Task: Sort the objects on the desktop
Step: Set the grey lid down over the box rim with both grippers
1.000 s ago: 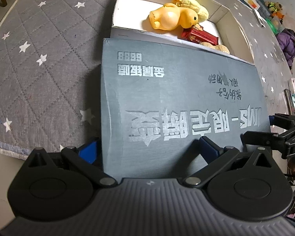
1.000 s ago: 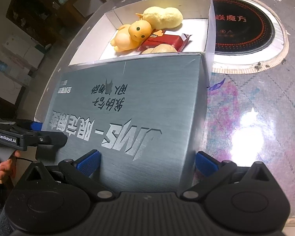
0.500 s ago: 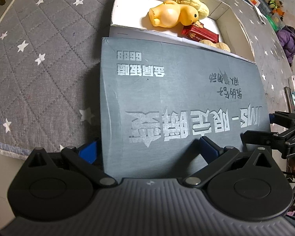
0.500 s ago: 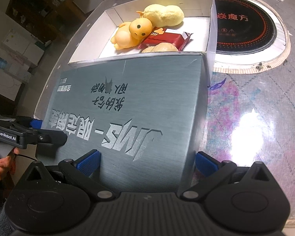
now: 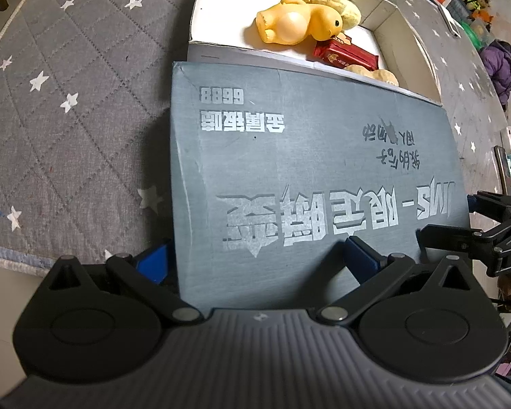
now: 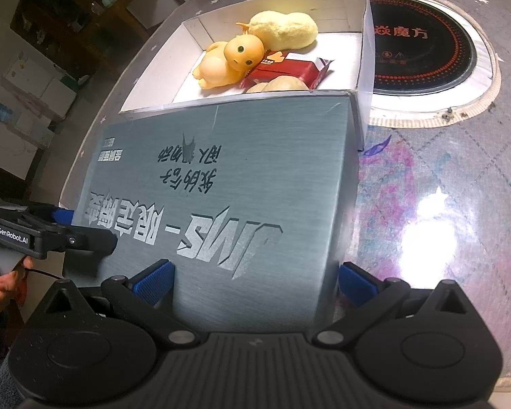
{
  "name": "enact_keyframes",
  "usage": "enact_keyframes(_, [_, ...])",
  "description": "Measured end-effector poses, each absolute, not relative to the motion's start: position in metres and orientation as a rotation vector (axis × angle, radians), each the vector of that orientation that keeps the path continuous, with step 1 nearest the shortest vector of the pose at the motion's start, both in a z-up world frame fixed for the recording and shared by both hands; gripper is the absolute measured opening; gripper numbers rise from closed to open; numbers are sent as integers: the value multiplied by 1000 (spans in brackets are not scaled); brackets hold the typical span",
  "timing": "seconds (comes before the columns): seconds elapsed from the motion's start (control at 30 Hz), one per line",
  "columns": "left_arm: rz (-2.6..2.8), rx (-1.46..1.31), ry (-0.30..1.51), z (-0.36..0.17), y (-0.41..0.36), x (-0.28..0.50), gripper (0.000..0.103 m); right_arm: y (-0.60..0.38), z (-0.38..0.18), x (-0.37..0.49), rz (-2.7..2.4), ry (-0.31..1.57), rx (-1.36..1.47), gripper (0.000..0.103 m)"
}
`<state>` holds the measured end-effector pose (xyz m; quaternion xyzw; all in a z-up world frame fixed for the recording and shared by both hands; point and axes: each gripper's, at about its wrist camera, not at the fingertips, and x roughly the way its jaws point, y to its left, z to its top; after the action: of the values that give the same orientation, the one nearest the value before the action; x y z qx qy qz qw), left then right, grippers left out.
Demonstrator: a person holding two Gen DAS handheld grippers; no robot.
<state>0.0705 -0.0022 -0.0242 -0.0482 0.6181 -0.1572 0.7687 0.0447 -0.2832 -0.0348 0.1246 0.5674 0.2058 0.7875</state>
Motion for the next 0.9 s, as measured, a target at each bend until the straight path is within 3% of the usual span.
enact_keyframes(0.9, [-362,-77,1236,-19,-3,40,103,-273,-13,21,433,1122,199,103])
